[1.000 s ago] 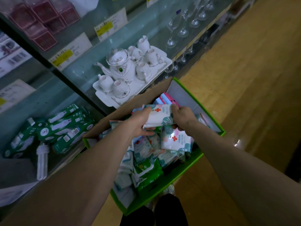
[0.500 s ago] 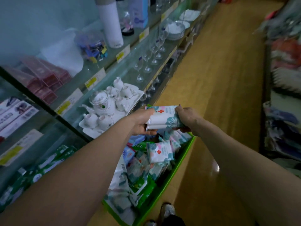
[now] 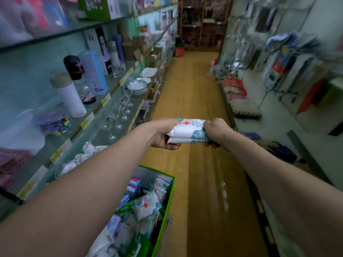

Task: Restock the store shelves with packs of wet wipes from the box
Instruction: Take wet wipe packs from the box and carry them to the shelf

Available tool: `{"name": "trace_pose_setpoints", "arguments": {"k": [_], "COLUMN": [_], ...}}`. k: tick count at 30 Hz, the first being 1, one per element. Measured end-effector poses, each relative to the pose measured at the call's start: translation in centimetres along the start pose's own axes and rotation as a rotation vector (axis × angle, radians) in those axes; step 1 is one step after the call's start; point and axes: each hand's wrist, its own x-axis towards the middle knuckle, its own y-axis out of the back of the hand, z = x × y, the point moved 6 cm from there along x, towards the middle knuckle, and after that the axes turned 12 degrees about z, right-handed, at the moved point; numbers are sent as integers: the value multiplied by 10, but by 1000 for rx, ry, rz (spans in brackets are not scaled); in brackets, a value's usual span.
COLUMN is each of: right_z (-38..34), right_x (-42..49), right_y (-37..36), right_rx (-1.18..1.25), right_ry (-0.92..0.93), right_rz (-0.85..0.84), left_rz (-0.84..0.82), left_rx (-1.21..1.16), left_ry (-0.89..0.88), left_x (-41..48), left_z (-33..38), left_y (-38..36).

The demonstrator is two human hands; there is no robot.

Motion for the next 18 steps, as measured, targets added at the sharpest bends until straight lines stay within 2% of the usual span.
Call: {"name": "trace_pose_setpoints", "arguments": {"k": [6,12,18], "right_z": [4,25,54], "right_x": [-15,-32,-47], "right_y": [138,274,396], "right_rx": [-51,2,18], "right_ry": [35,80,-39], "right_rz": [191,352,514], "left_rz": [-104,-237,-351], "left_rx": [132,188,219], "left_ry": [-172,-319,-417], "left_x": [-47,-97,-146], "left_z": [92,170,239], "left_y": [-83,-181,-277]}}
